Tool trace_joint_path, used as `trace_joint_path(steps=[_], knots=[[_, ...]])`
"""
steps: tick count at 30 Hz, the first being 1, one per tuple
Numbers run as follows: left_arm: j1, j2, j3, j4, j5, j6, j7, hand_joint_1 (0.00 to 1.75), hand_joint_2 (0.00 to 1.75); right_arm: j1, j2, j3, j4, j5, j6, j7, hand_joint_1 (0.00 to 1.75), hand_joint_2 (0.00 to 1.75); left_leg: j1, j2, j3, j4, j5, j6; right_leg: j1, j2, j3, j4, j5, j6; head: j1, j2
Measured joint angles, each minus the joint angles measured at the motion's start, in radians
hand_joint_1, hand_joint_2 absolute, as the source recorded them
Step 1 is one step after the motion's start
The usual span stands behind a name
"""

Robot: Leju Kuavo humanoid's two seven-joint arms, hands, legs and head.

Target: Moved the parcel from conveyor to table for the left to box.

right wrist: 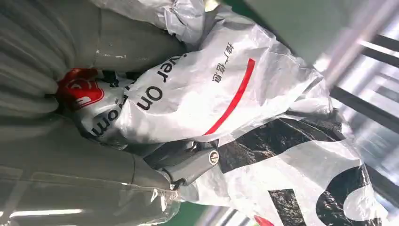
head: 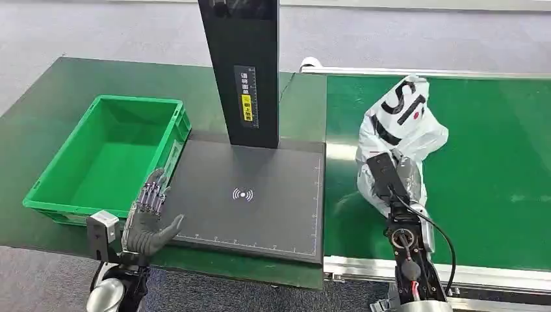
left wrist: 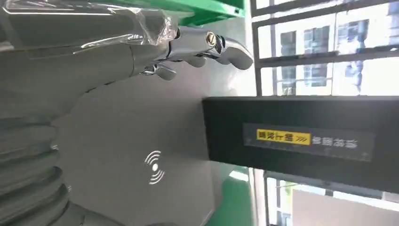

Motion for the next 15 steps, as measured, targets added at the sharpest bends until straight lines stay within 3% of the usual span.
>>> trace_joint_path(steps=[6, 15], knots=[[-0.02, -0.008, -0.007, 0.006, -0.009, 0.029, -0.042, 0.0, 1.75, 0.083, 0.0, 0.011, -0.166, -0.12, -0.044, -0.207, 1.75, 1.75, 0.0, 0.001, 0.0, 0.0, 0.0, 0.0, 0.0, 0.0, 0.0, 0.0, 0.0, 0.0, 0.0, 0.0], [-0.07, 0.002, -0.023, 0.051, -0.002, 0.031, -0.081, 0.0, 1.75, 0.177, -0.02, 0.193, -0.358, -0.121, 0.055, -0.302, 1.75, 1.75, 0.0, 0.001, 0.0, 0.0, 0.0, 0.0, 0.0, 0.0, 0.0, 0.0, 0.0, 0.0, 0.0, 0.0]])
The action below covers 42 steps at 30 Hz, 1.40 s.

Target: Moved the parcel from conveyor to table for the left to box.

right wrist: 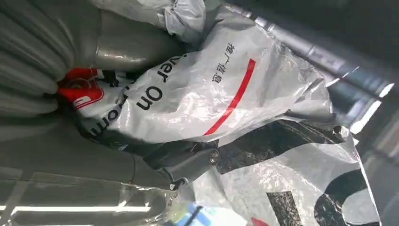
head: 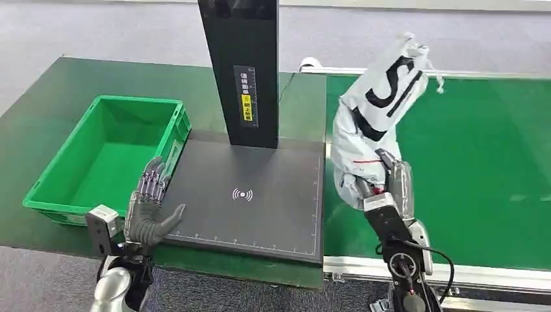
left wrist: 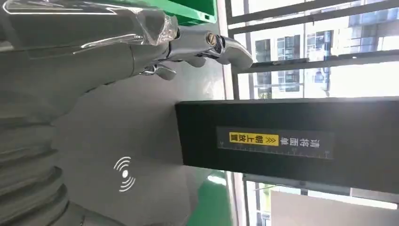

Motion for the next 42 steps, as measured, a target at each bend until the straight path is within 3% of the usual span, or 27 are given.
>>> trace_joint_path(steps=[7, 13, 22, 30, 36, 42], knots=[[-0.03, 0.011, -0.006, 0.039, 0.01, -0.013, -0.019, 0.0, 1.75, 0.018, -0.018, 0.116, -0.029, 0.046, 0.08, -0.013, 1.75, 1.75, 0.0, 0.0, 0.0, 0.0, 0.0, 0.0, 0.0, 0.0, 0.0, 0.0, 0.0, 0.0, 0.0, 0.0], [-0.038, 0.016, -0.006, 0.055, 0.01, -0.015, -0.033, 0.0, 1.75, 0.012, -0.032, 0.198, 0.001, 0.134, 0.18, 0.052, 1.75, 1.75, 0.0, 0.0, -0.001, 0.0, 0.0, 0.0, 0.0, 0.0, 0.0, 0.0, 0.0, 0.0, 0.0, 0.0], [-0.039, 0.019, -0.006, 0.055, 0.011, -0.008, -0.036, 0.0, 1.75, -0.091, -0.038, 0.369, 0.247, 0.266, 0.265, 0.156, 1.75, 1.75, 0.0, 0.0, -0.001, 0.0, 0.0, 0.0, 0.0, 0.0, 0.0, 0.0, 0.0, 0.0, 0.0, 0.0], [-0.049, 0.021, -0.006, 0.056, 0.017, 0.002, -0.035, 0.0, 1.75, -0.156, -0.033, 0.454, 0.374, 0.259, 0.276, 0.153, 1.75, 1.75, 0.0, 0.0, -0.001, 0.0, 0.0, 0.0, 0.0, 0.0, 0.0, 0.0, 0.0, 0.0, 0.0, 0.0], [-0.074, 0.023, -0.006, 0.065, 0.037, 0.03, -0.036, 0.0, 1.75, -0.202, 0.001, 0.506, 0.438, 0.179, 0.329, 0.077, 1.75, 1.75, 0.0, 0.001, 0.0, 0.0, 0.0, 0.0, 0.0, 0.0, 0.0, 0.0, 0.0, 0.0, 0.0, 0.0], [-0.088, 0.024, -0.007, 0.069, 0.056, 0.053, -0.036, 0.0, 1.75, -0.243, 0.026, 0.547, 0.474, 0.124, 0.308, 0.085, 1.75, 1.75, 0.0, 0.001, 0.0, 0.0, 0.0, 0.0, 0.001, 0.0, 0.0, 0.0, 0.0, 0.0, 0.0, 0.0]])
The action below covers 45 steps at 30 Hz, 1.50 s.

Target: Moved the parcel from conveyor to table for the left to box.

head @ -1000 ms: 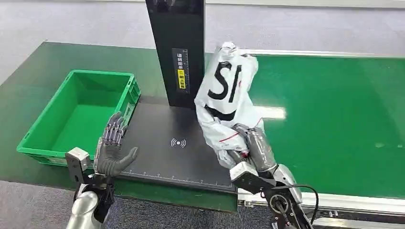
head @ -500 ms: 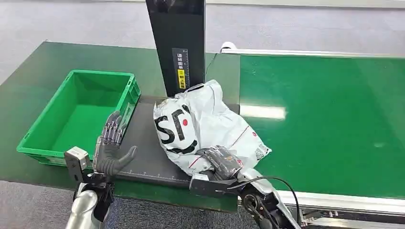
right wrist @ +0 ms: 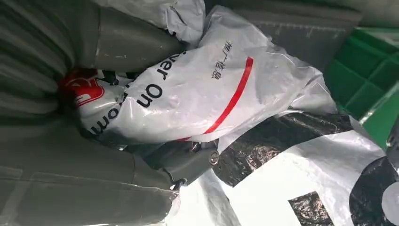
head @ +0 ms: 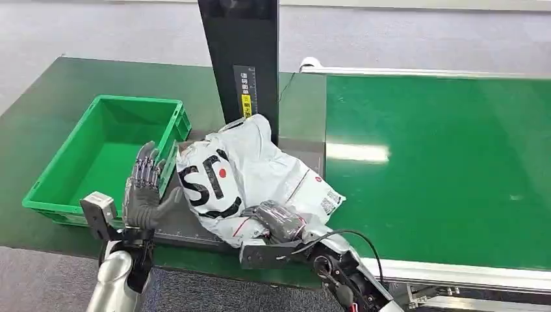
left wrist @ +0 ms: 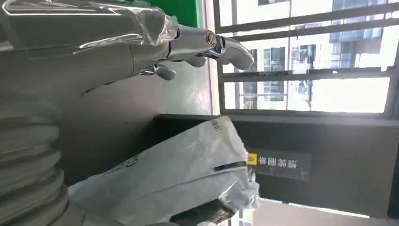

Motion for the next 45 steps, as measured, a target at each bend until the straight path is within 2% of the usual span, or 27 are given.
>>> trace_joint_path(steps=[5, 6, 7, 8, 9, 15, 16, 23, 29, 35, 41, 45], knots=[[0.0, 0.002, 0.0, 0.0, 0.001, 0.002, 0.0, 0.0, 1.75, -0.012, 0.007, 0.013, 0.019, -0.003, -0.006, 0.002, 1.75, 1.75, 0.0, 0.0, 0.0, 0.0, 0.0, 0.0, 0.0, 0.0, 0.0, 0.0, 0.0, 0.0, 0.0, 0.0], [0.0, 0.002, 0.0, 0.0, 0.001, 0.002, 0.0, 0.0, 1.75, -0.013, 0.009, 0.016, 0.023, -0.003, -0.006, 0.003, 1.54, 1.75, 0.0, 0.0, 0.0, 0.0, 0.0, 0.0, 0.0, 0.0, 0.0, 0.0, 0.0, 0.0, 0.0, 0.0], [0.0, 0.003, -0.001, 0.0, 0.001, 0.002, 0.0, 0.0, 1.75, -0.014, 0.009, 0.018, 0.026, -0.003, -0.007, 0.003, 0.59, 1.75, 0.0, 0.0, 0.0, 0.0, 0.0, 0.0, 0.0, 0.0, 0.0, 0.0, 0.0, 0.0, 0.0, 0.0], [0.0, 0.003, 0.0, 0.0, 0.002, 0.003, 0.0, 0.0, 1.75, -0.015, 0.01, 0.02, 0.029, -0.007, -0.011, 0.003, 0.17, 0.0, 0.0, 0.0, 0.0, 0.0, 0.0, 0.0, 0.0, 0.0, 0.0, 0.0, 0.0, 0.0, 0.0, 0.0], [0.0, 0.003, -0.001, 0.0, 0.003, 0.006, -0.001, 0.0, 1.75, -0.015, 0.011, 0.02, 0.031, -0.015, -0.016, 0.0, 0.0, 0.0, 0.0, 0.0, 0.0, 0.0, 0.0, 0.0, 0.0, 0.0, 0.0, 0.0, 0.0, 0.0, 0.0, 0.0], [0.014, 0.004, -0.006, -0.001, 0.017, 0.023, -0.027, 0.0, 1.75, 0.01, 0.011, 0.013, 0.032, 0.01, -0.152, 0.016, 0.0, 0.0, 0.0, 0.0, 0.0, 0.0, 0.0, 0.0, 0.0, 0.0, 0.0, 0.0, 0.0, 0.0, 0.0, 0.0], [0.017, 0.004, -0.007, -0.001, 0.017, 0.027, -0.03, 0.0, 1.75, 0.013, 0.01, 0.008, 0.032, 0.013, -0.171, 0.021, 0.0, 1.75, 0.0, 0.0, 0.0, 0.0, 0.0, 0.0, 0.0, 0.0, 0.0, 0.0, 0.0, 0.0, 0.0, 0.0], [0.023, 0.005, -0.008, -0.02, -0.004, 0.08, -0.047, 0.0, 1.75, 0.057, 0.01, -0.065, 0.007, -0.057, -0.226, -0.039, 0.0, 1.75, 0.0, 0.0, 0.0, 0.0, 0.0, 0.0, 0.0, 0.0, 0.0, 0.0, 0.0, 0.0, 0.0, 0.0], [0.034, 0.009, -0.008, -0.056, -0.043, 0.201, -0.089, 0.0, 1.75, 0.092, 0.01, -0.134, -0.056, -0.145, -0.222, -0.094, 0.0, 1.75, 0.0, 0.0, 0.0, 0.0, 0.0, 0.0, 0.0, 0.0, 0.0, 0.0, 0.0, 0.0, 0.0, 0.0], [0.069, 0.008, 0.001, -0.134, -0.018, 0.336, -0.148, 0.0, 1.75, 0.139, 0.01, -0.187, -0.117, -0.274, -0.143, -0.161, 0.0, 1.75, 0.0, 0.0, 0.0, 0.0, 0.0, 0.0, 0.0, 0.0, 0.0, 0.0, 0.0, 0.0, 0.0, 0.0], [0.09, 0.008, 0.002, -0.181, -0.01, 0.345, -0.154, 0.0, 1.75, 0.163, 0.008, -0.21, -0.146, -0.305, -0.12, -0.175, 0.0, 1.75, 0.0, 0.0, -0.001, 0.0, 0.0, 0.0, 0.0, 0.0, 0.0, 0.0, 0.0, 0.0, 0.0, 0.0], [0.098, 0.008, 0.002, -0.192, -0.005, 0.343, -0.155, 0.0, 1.75, 0.178, 0.008, -0.23, -0.162, -0.414, -0.037, -0.203, 0.0, 1.75, 0.0, -0.001, 0.0, 0.0, 0.0, 0.0, 0.0, 0.0, 0.0, 0.0, 0.0, 0.0, 0.0, 0.0]])
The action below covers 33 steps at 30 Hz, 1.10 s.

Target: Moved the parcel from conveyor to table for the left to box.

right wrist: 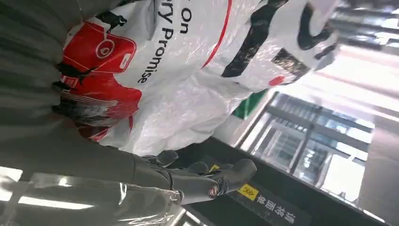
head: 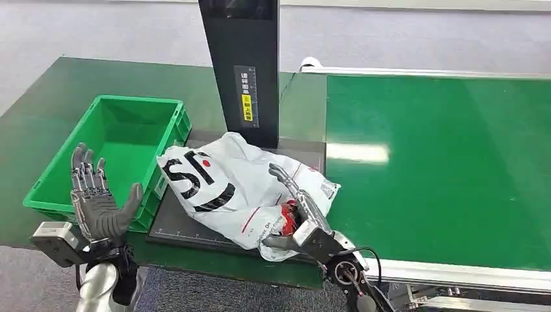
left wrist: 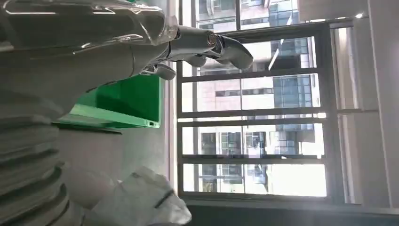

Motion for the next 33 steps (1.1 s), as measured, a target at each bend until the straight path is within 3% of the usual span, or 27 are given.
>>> trace_joint_path(steps=[2, 8, 15, 24, 33], knots=[[0.002, 0.0, -0.004, 0.0, -0.007, -0.013, 0.006, 0.0, 1.75, 0.01, -0.001, -0.012, -0.011, -0.053, 0.048, -0.001, 0.0, 1.75, 0.0, 0.0, 0.0, 0.0, 0.0, 0.0, 0.0, 0.0, 0.0, 0.0, 0.0, 0.0, 0.0, 0.0], [-0.032, 0.003, -0.048, 0.019, -0.037, -0.092, 0.036, 0.0, 1.75, 0.053, -0.033, -0.012, -0.043, -0.025, 0.21, 0.016, 0.0, 1.75, 0.0, 0.0, 0.0, 0.0, 0.0, 0.0, 0.0, 0.0, 0.0, 0.0, 0.0, 0.0, 0.0, 0.0], [-0.054, 0.011, -0.084, 0.068, -0.053, -0.158, 0.057, 0.0, 1.75, 0.063, -0.05, -0.009, -0.049, -0.057, 0.295, -0.016, 0.0, 1.75, 0.0, 0.001, 0.0, 0.0, 0.0, 0.0, 0.0, 0.0, 0.0, 0.0, 0.0, 0.0, 0.0, 0.0], [-0.071, 0.02, -0.102, 0.109, -0.129, -0.212, 0.082, 0.0, 1.75, 0.045, -0.053, -0.019, -0.048, -0.087, 0.332, -0.032, 0.0, 1.75, 0.0, 0.001, 0.0, 0.0, 0.0, 0.0, 0.0, 0.0, 0.0, 0.0, 0.0, 0.0, 0.0, 0.0], [-0.09, 0.034, -0.151, 0.153, -0.288, -0.258, 0.104, 0.0, 1.75, 0.048, -0.041, -0.056, -0.048, -0.076, 0.276, 0.028, 0.0, 1.75, 0.0, 0.0, 0.0, 0.0, 0.0, 0.0, 0.0, 0.0, 0.0, 0.0, 0.0, 0.0, 0.0, 0.0]])
